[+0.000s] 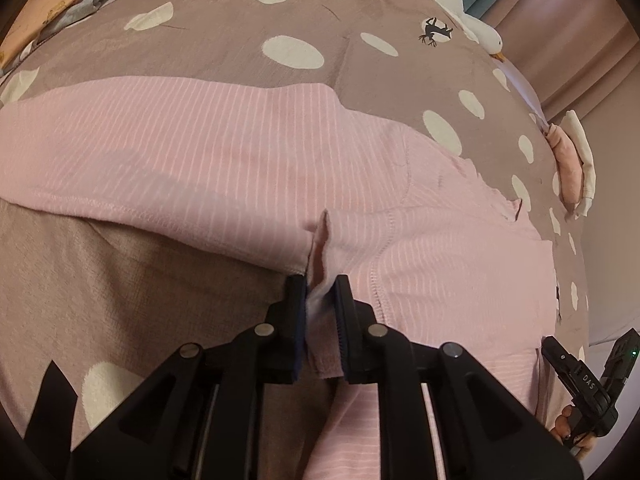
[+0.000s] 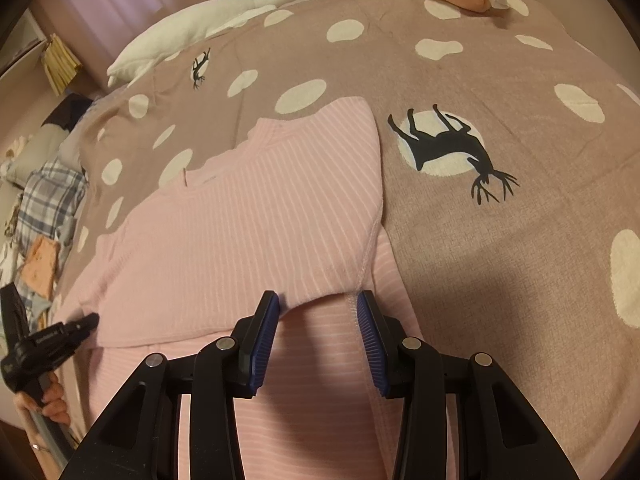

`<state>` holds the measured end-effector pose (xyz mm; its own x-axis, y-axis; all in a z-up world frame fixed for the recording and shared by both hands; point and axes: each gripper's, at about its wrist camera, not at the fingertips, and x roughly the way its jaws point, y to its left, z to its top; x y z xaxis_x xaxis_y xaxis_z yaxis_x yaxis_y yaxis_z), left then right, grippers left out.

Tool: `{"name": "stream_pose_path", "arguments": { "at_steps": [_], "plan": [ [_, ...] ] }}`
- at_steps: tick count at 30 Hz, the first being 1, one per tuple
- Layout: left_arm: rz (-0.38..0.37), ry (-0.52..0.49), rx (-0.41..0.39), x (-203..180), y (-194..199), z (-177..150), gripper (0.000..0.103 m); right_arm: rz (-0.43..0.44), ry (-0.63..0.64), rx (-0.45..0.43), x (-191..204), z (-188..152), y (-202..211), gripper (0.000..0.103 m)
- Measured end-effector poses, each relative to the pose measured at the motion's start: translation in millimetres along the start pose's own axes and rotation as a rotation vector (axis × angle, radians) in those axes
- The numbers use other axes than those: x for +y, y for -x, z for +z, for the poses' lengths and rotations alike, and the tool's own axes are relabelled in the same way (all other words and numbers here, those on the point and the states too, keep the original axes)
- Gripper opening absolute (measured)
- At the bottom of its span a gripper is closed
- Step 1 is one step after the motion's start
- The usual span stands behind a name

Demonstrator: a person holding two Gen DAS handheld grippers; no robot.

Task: Fold small clothes

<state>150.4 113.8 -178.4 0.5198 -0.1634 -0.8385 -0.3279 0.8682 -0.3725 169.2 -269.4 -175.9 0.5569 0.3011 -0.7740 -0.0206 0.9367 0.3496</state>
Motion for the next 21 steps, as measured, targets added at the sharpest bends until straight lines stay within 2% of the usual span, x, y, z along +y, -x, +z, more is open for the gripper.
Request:
{"name": "stream_pose_path", "arguments": {
  "at_steps": [5,7,10,13,16,17,18,19,21],
  "plan": [
    [0.006,0.009,-0.007,0,4,0,0.020,-0.022,0.008,-0.001,3,0,2,0.042],
    [0.009,0.008,-0.011,0,11,1,0.017,-0.052,0.020,-0.009,6,0,6,0.042],
    [-0.004,0.003,-0.057,2,30,5,0.016,-0.114,0.030,-0.051,9,3,20,0.042],
    [-0.020,0.008,-0.106,6,52,11,0.022,-0.107,0.019,-0.105,11,9,43,0.042],
    [-0.038,0.040,-0.172,15,75,18,0.042,-0.075,0.011,-0.169,20,16,70,0.044],
    [-0.037,0.052,-0.193,18,81,20,0.054,-0.070,0.013,-0.187,24,17,76,0.047],
    [-0.033,0.064,-0.215,21,87,22,0.064,-0.064,0.018,-0.219,30,18,86,0.058],
    [-0.028,0.077,-0.242,24,93,24,0.066,-0.059,0.023,-0.241,36,19,90,0.063],
    [-0.004,0.098,-0.279,32,101,28,0.077,-0.051,0.038,-0.278,49,21,100,0.064]
  ]
}}
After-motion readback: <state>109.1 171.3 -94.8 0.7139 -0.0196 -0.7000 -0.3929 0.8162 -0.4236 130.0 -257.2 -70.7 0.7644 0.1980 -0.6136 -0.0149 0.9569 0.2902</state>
